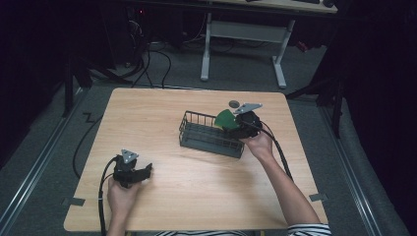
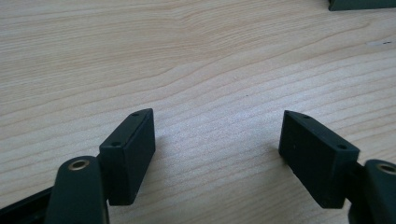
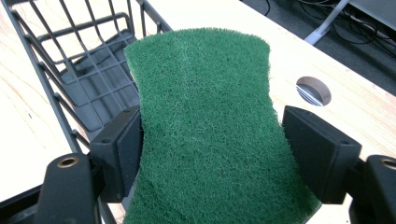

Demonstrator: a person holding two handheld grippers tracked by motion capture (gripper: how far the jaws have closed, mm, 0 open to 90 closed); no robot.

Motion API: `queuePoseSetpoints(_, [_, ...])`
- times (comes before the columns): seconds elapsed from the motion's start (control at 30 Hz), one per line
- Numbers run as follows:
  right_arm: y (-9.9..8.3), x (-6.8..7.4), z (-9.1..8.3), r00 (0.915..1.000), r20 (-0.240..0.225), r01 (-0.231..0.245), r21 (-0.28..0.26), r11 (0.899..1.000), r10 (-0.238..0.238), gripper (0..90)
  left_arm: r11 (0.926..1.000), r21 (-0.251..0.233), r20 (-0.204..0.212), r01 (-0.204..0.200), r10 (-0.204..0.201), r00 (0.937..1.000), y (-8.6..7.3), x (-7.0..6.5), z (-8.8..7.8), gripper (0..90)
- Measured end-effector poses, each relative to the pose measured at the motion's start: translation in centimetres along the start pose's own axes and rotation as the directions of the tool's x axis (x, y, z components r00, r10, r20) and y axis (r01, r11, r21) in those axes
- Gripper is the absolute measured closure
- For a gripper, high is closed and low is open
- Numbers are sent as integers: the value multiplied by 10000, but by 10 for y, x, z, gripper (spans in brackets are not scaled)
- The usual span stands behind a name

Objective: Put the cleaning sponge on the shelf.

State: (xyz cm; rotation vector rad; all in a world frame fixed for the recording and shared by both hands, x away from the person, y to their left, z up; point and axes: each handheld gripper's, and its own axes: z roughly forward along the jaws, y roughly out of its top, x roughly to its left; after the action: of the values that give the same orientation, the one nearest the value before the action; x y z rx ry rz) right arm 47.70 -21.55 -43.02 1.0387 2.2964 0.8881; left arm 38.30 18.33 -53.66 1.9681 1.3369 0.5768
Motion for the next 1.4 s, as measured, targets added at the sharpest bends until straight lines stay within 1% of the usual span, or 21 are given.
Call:
queuePoseSetpoints(0.23, [-5, -1, -1, 9999, -36, 155, 119, 9998, -154, 245, 10000, -1, -1, 1, -1, 10000, 0, 0, 0, 276])
queuePoseSetpoints(0.3, [-6, -2, -2, 9998, -108, 173, 150, 9997, -171, 244, 10000, 0, -2, -2, 2, 10000, 0, 0, 0, 276])
queuePoseSetpoints(0.5, [-7, 0, -1, 9996, -92, 273, 268, 9993, -271, 237, 10000, 1, -4, -2, 2, 10000, 0, 0, 0, 276])
queuePoseSetpoints(0.67, [-8, -1, -3, 9995, -242, 193, 153, 9997, -189, 228, 10000, 1, -4, -2, 2, 10000, 0, 0, 0, 276])
queuePoseSetpoints(0.8, [-8, -1, -4, 9994, -251, 228, 195, 9995, -223, 218, 10000, 1, -5, -5, 5, 10000, 0, 0, 0, 276])
queuePoseSetpoints(0.93, [-8, -1, -3, 9992, -371, 177, 242, 9996, -168, 201, 10000, 0, -5, 0, 0, 10000, 0, 0, 0, 276])
queuePoseSetpoints(1.07, [-9, -1, -2, 9989, -441, 152, 261, 9995, -141, 209, 10000, 0, -6, -2, 2, 10000, 0, 0, 0, 276])
queuePoseSetpoints(1.13, [-9, -1, -4, 9988, -476, 139, 146, 9998, -132, 227, 10000, 1, -5, -3, 3, 10000, 0, 0, 0, 276])
queuePoseSetpoints(1.27, [-10, -3, -9, 9986, -524, -33, -98, 9999, 28, 245, 10000, -1, -4, -1, 1, 10000, 0, 0, 0, 276])
queuePoseSetpoints(1.4, [-11, -6, -17, 9980, -556, -334, -431, 9985, 310, 271, 10000, 0, -4, -1, 1, 10000, 0, 0, 0, 276])
